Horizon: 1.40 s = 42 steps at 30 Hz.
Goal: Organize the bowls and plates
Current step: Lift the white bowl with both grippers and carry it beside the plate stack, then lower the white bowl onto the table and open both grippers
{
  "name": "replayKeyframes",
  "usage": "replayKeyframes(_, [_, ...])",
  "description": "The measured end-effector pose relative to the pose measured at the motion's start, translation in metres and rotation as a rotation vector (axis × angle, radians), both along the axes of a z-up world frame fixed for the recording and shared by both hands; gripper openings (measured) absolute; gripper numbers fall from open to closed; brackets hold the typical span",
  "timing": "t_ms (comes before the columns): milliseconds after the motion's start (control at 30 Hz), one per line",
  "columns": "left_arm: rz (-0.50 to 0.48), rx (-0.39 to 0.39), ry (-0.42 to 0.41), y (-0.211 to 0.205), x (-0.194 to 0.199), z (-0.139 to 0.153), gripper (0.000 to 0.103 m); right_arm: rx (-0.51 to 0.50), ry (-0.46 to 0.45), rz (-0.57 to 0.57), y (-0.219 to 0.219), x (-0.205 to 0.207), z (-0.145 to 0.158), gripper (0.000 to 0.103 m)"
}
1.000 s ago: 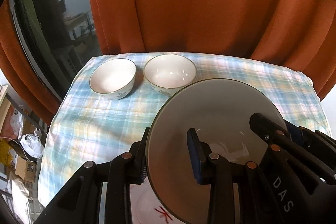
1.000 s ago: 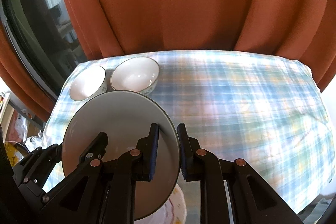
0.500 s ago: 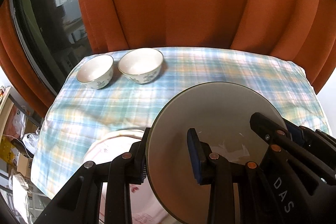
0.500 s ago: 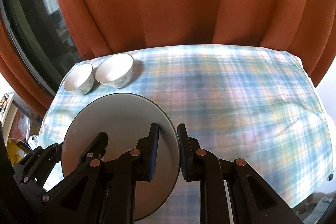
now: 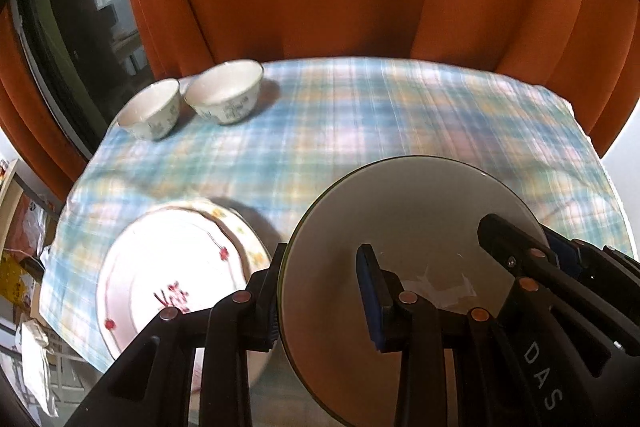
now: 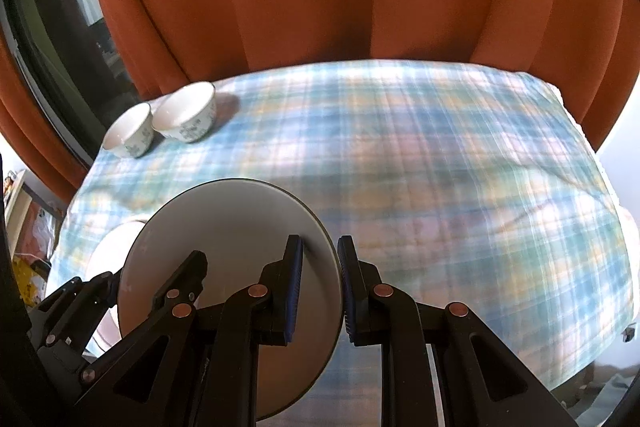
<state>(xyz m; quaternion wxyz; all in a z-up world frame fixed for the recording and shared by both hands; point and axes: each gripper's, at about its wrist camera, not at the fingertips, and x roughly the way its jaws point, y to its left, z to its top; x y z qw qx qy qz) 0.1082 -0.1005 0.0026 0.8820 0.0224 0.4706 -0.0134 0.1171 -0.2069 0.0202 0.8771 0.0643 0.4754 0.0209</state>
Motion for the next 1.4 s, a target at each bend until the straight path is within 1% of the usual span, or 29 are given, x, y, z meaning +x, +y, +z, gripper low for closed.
replayKeyframes(133, [0.007,0.009,0.049,-0.007,-0.004,-0.017,0.032,0.011,0.047,0.003,-0.01,-0.005,-0.018,0.021])
replayKeyframes(267, [0.007,0.03,0.08,-0.012,-0.006,-0.029,0.032,0.023,0.083,0.009,-0.015,-0.008,-0.033,0.021])
replayKeyframes(633, [-0.009,0.041,0.128,-0.024,0.001,-0.052,0.032,0.033,0.14,0.003,-0.025,-0.003,-0.057,0.021])
replayKeyframes(833, [-0.01,0.032,0.193,-0.025,0.004,-0.068,0.032,0.048,0.188,-0.004,-0.03,0.001,-0.074,0.021])
replayKeyframes(933, [-0.022,0.05,0.193,-0.028,0.003,-0.068,0.032,0.048,0.193,0.001,-0.03,0.0,-0.077,0.021])
replayKeyframes(1000, [-0.031,0.056,0.196,-0.03,0.002,-0.068,0.034,0.048,0.194,0.003,-0.03,0.0,-0.078,0.021])
replayKeyframes(1033, [-0.036,0.056,0.198,-0.031,0.002,-0.068,0.038,0.046,0.193,0.004,-0.03,-0.001,-0.078,0.021])
replayKeyframes(1133, [-0.047,0.044,0.201,-0.03,0.0,-0.066,0.04,0.044,0.196,-0.001,-0.03,-0.002,-0.079,0.021])
replayKeyframes(1200, [-0.059,0.02,0.205,-0.029,-0.001,-0.065,0.048,0.046,0.195,0.003,-0.03,-0.002,-0.079,0.023])
replayKeyframes(1267, [-0.079,0.0,0.199,-0.028,-0.004,-0.059,0.063,0.065,0.191,0.021,-0.029,-0.003,-0.077,0.03])
replayKeyframes(1300, [-0.083,-0.007,0.189,-0.027,-0.005,-0.056,0.065,0.08,0.186,0.029,-0.028,-0.004,-0.075,0.04])
replayKeyframes(1333, [-0.083,-0.012,0.178,-0.025,-0.006,-0.052,0.07,0.086,0.175,0.032,-0.028,-0.005,-0.073,0.056])
replayKeyframes(1400, [-0.081,-0.022,0.158,-0.022,-0.008,-0.045,0.071,0.085,0.147,0.028,-0.027,-0.008,-0.066,0.073])
